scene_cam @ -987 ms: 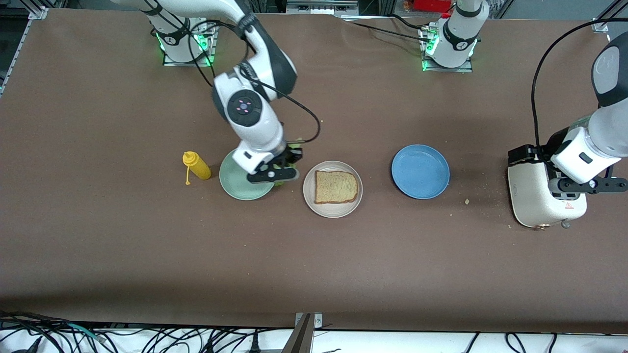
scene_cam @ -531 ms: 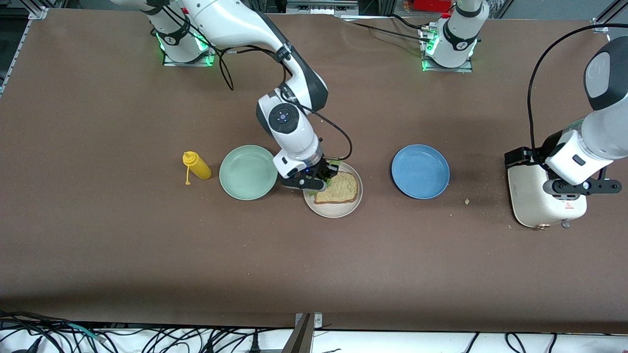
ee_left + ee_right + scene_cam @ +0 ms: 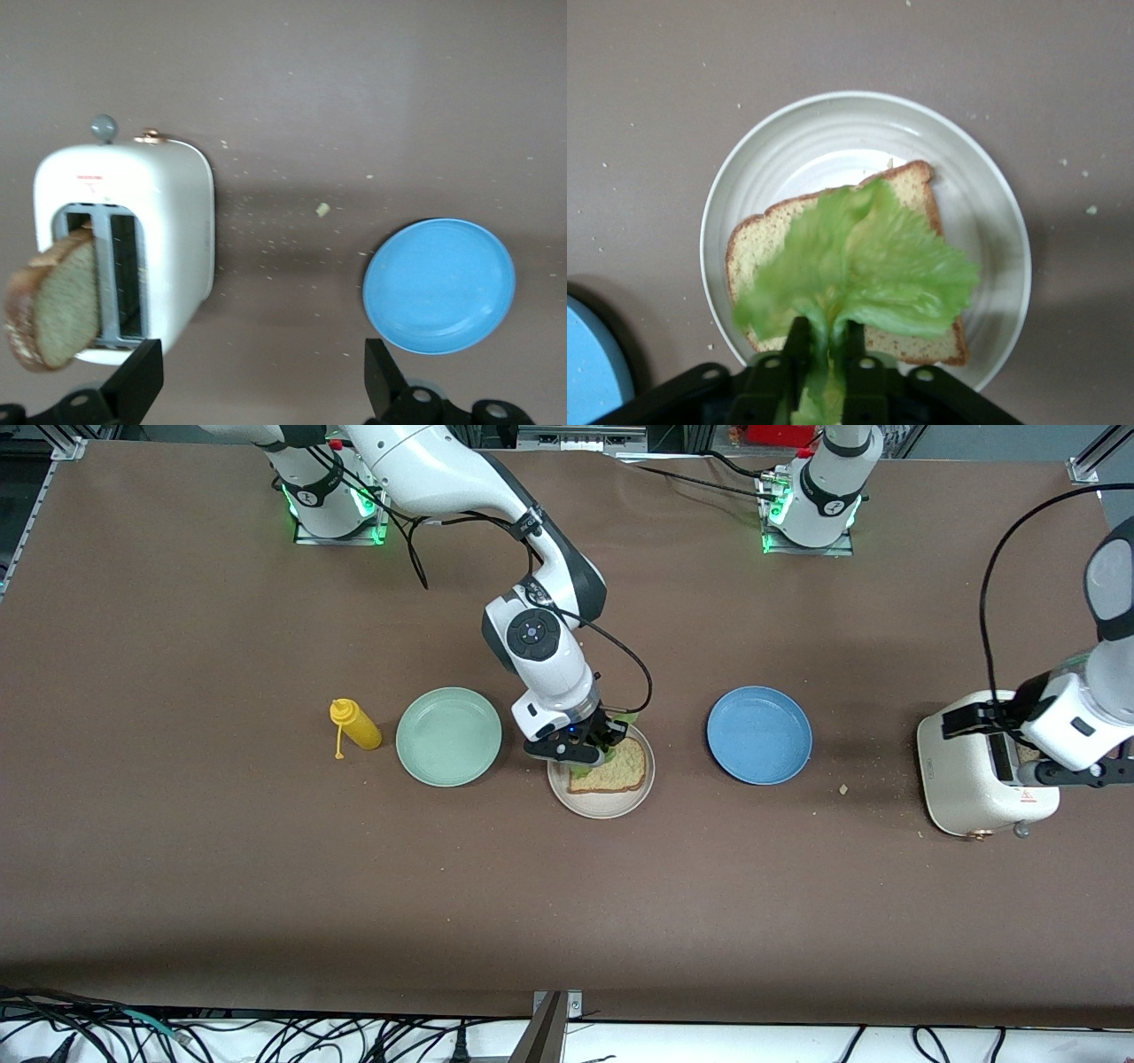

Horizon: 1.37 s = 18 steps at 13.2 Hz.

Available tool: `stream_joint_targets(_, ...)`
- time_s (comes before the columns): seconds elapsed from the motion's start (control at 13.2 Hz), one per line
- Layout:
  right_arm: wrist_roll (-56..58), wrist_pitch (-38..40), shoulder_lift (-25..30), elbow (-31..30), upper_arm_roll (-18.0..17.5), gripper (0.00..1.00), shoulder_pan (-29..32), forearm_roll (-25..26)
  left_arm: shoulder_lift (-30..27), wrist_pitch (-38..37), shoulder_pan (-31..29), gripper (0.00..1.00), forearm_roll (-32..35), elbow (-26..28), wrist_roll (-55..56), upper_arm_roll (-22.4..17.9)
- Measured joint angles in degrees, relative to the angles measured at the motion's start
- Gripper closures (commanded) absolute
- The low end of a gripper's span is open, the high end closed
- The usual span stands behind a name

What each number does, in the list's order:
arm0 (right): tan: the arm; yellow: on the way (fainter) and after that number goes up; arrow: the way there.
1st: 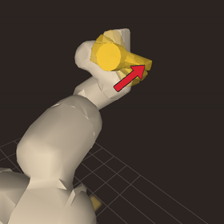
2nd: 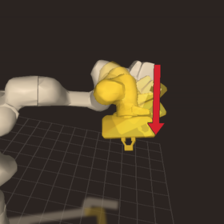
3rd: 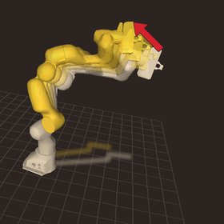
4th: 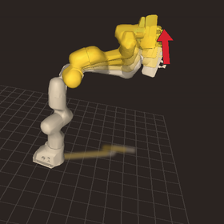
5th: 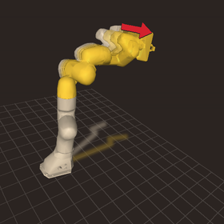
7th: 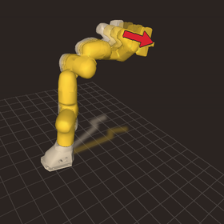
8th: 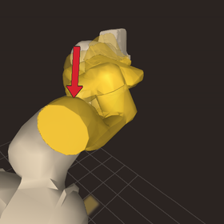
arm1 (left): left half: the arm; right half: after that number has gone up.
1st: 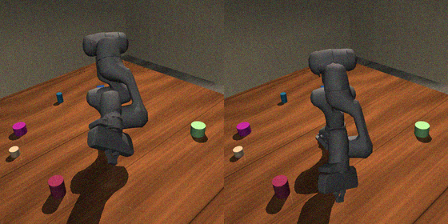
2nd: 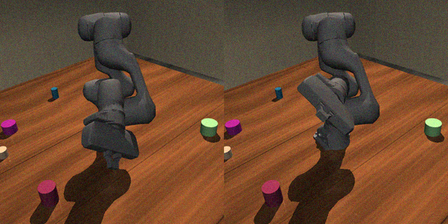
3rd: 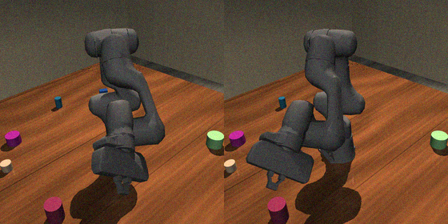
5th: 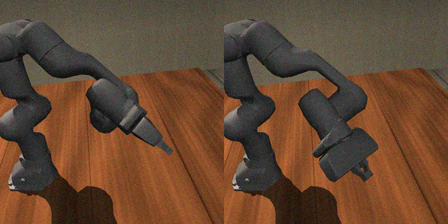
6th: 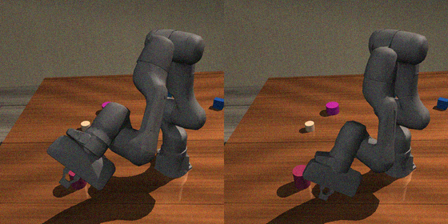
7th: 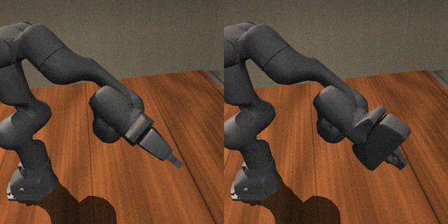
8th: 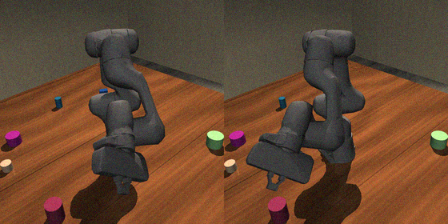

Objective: Make sandwich in beige plate with both arms
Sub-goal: 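Release the lettuce with the right gripper while the left gripper grasps toast, then retract the right gripper while the left gripper carries toast to plate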

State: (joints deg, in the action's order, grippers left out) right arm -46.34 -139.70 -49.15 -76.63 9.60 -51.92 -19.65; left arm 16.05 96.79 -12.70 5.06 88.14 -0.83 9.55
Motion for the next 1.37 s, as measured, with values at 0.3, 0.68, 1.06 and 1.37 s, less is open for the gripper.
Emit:
stream_joint_targets(0.3, 0.02, 1.72, 0.02, 1.20, 0.60, 0.00, 0.23, 0.46, 2.96, 3.18, -9.38, 0.00, 0.07, 0.26, -12.92, -0.39)
stream_joint_targets(0.68, 3.35, 12.94, 2.26, 3.46, 4.88, 0.00, 1.41, 0.53, 4.31, 6.97, -15.44, 0.00, 0.07, 3.71, -20.13, -0.37)
stream_joint_targets(1.06, 16.77, 31.26, 11.78, 4.34, 10.99, 0.00, 6.13, 0.70, 5.05, 11.24, -17.00, 0.90, 0.07, 7.74, -21.45, -0.35)
stream_joint_targets(1.37, 22.95, 45.85, 18.10, 4.28, 17.85, 0.00, 6.44, 0.81, 5.16, 11.28, -17.67, 1.00, 0.07, 8.03, -21.80, -0.35)
